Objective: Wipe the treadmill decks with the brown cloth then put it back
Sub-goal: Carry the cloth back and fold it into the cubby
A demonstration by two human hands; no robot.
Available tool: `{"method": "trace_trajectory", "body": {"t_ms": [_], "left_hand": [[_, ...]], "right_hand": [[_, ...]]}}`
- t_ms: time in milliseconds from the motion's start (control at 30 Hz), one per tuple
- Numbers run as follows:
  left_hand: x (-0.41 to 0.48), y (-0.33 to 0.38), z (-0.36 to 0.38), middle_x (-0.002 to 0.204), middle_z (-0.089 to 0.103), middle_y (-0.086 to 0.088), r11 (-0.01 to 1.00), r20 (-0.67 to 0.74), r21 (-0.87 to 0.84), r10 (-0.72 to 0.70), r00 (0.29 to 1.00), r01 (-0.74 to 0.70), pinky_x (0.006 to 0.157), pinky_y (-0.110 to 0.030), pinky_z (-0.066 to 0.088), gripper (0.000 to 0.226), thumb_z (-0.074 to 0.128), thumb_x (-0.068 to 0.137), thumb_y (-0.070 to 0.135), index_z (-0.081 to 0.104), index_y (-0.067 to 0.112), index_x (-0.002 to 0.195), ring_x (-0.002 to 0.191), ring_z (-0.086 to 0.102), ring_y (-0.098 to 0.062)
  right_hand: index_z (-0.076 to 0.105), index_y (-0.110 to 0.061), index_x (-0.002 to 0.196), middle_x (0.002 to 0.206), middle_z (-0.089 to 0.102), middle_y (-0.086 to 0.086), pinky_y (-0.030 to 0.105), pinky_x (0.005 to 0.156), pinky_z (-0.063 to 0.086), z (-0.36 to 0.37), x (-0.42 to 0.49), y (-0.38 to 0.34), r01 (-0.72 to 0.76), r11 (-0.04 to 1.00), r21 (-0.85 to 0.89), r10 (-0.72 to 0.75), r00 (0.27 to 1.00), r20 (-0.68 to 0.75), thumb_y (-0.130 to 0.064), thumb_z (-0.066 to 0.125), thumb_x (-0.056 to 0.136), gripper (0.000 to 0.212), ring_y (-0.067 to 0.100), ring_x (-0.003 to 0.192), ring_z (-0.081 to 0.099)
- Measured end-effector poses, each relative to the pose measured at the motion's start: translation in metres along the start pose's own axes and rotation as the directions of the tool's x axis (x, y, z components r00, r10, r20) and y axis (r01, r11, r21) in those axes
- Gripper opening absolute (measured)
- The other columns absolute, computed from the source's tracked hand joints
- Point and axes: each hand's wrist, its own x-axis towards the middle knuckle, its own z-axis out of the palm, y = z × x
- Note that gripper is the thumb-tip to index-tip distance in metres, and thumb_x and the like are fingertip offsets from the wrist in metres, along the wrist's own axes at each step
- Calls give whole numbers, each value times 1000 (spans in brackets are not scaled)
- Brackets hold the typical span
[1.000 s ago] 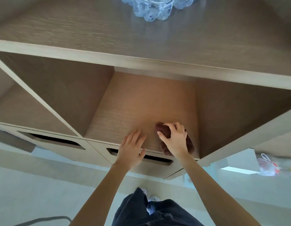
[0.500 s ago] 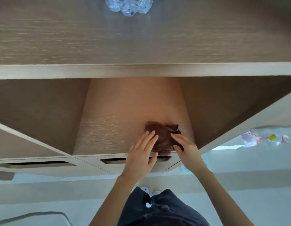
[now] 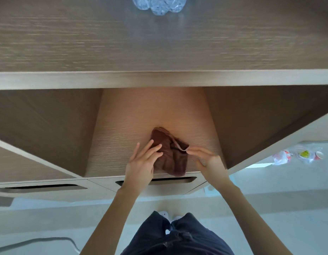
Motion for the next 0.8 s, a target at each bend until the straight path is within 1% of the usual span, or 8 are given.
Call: {"method": "trace_trajectory", "body": {"t_ms": [100,200,300,467,533,600,700,800], "left_hand": [[0,5,2,127,61,-4,999,13,-22,35,999,-35,107,-53,33,39,70,68,4,69,12,106,128,47,-22],[-11,17,15,137,52,-2,993,129,-56,113,985,-107,111,-46,31,47,70,76,29,62,16,120,134,40,-17],[-21,3,21,140,50,2,997,175,-8,77,982,-77,113,-46,27,52,74,72,40,64,20,119,136,34,-12],[-22,-22,15,134,54,5,998,170,-1,68,983,-69,114,-49,19,53,80,64,42,65,21,111,136,34,-10],[-20,-16,14,128,60,3,997,172,-2,81,982,-82,111,-55,26,52,83,59,40,67,22,106,133,41,-15],[-20,-7,16,118,65,2,994,89,-34,108,990,-105,104,-60,34,38,84,59,27,71,22,95,127,49,-19],[-19,0,15,101,71,3,984,-108,-168,41,993,-59,103,-55,38,20,80,65,6,74,17,81,113,60,-17],[-15,5,4,92,73,3,910,-140,-404,-161,977,92,105,-39,39,16,73,74,4,73,11,89,99,66,-11]], "right_hand": [[69,-10,113,122,64,0,27,102,42,13,11,-1,64,996,-58,-57,991,117,9,59,84,36,14,123,50],[58,-15,129,139,51,-3,26,111,31,23,19,3,88,977,-194,-28,955,294,-7,60,89,41,11,134,37],[57,-22,131,139,50,-8,32,110,29,19,16,12,73,944,-322,21,959,281,-23,61,90,41,13,130,42],[69,-25,116,123,62,-8,30,94,26,13,7,11,97,942,-320,-5,961,278,-23,71,83,33,20,116,52],[73,-20,106,110,67,-3,33,85,33,16,10,5,103,949,-299,-46,980,192,-14,78,74,33,24,105,56],[74,-18,103,108,67,-2,33,77,36,18,13,-2,133,954,-269,-104,987,118,-9,82,67,38,17,102,51],[70,-20,112,126,61,-4,28,85,33,19,16,-6,279,938,-206,-238,950,201,-24,85,65,50,11,115,44],[66,-18,118,128,60,-4,31,96,33,22,18,-9,337,925,-176,-278,915,291,-38,84,64,60,14,126,48]]}}
